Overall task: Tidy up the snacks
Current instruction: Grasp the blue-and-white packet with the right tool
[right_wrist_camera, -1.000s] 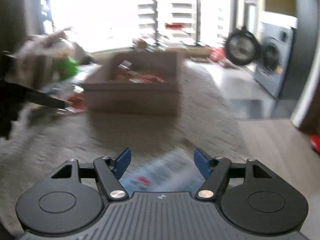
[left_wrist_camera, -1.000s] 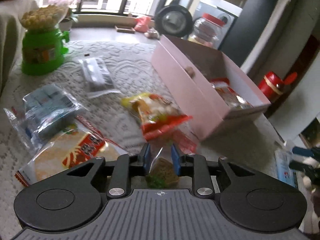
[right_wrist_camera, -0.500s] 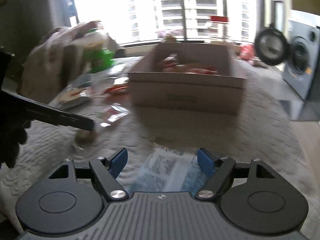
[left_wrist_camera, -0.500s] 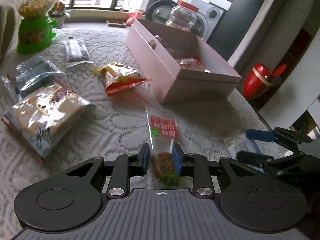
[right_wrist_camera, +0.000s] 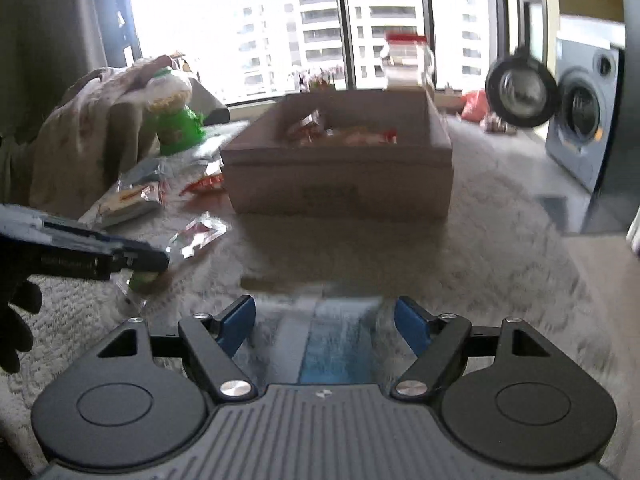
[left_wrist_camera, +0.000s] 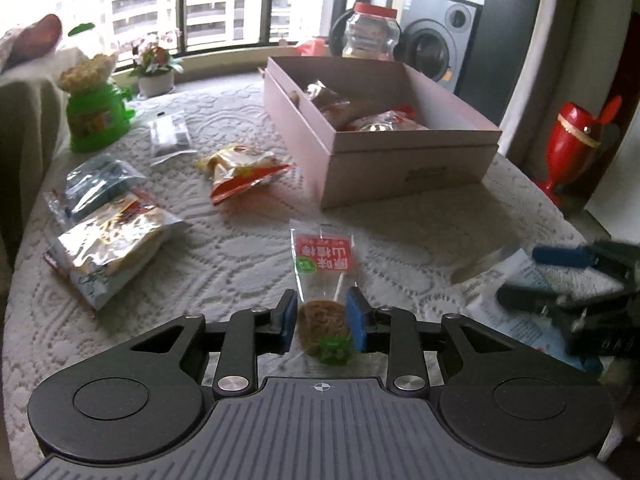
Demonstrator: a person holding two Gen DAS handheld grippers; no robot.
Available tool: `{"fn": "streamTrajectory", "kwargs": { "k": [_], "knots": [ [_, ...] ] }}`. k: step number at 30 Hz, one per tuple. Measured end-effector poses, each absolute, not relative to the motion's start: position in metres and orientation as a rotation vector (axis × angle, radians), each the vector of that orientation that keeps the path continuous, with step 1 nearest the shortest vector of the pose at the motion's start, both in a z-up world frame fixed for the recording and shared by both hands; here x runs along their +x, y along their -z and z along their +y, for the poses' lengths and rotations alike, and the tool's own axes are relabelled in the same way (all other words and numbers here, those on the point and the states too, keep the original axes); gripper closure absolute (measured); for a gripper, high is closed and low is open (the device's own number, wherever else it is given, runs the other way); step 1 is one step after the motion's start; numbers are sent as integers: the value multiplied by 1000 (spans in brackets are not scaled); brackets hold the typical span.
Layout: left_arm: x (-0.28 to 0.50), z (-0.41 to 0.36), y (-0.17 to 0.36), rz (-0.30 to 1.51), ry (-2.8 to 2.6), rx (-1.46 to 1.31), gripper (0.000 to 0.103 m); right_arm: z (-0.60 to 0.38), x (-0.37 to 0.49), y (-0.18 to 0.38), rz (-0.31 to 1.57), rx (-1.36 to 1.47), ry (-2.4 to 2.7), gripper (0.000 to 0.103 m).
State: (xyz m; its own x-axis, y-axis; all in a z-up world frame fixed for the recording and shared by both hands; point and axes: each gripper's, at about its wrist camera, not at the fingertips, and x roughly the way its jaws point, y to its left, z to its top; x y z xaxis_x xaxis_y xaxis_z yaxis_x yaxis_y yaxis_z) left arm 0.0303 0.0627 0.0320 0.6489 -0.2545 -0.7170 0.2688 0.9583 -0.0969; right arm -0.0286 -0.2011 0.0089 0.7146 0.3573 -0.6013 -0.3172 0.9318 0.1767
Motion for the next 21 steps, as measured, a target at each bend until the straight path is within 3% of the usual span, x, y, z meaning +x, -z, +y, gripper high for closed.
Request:
{"fn": "streamTrajectory", "kwargs": {
  "k": [3,9,16,21],
  "knots": [
    [35,55,-29,850,319,28,53,-208,-29,-6,675,111,-390,24],
    [33,45,-25,843,324,63,41,-207,-30,-6,675,119,-395,22],
    [31,49,-20,825,341,57,41,-204,-26,-6,701,104,-445,9],
    [16,61,-23,834,315,-3,55,-199,-28,-6,724,73,-458,2]
  ]
}}
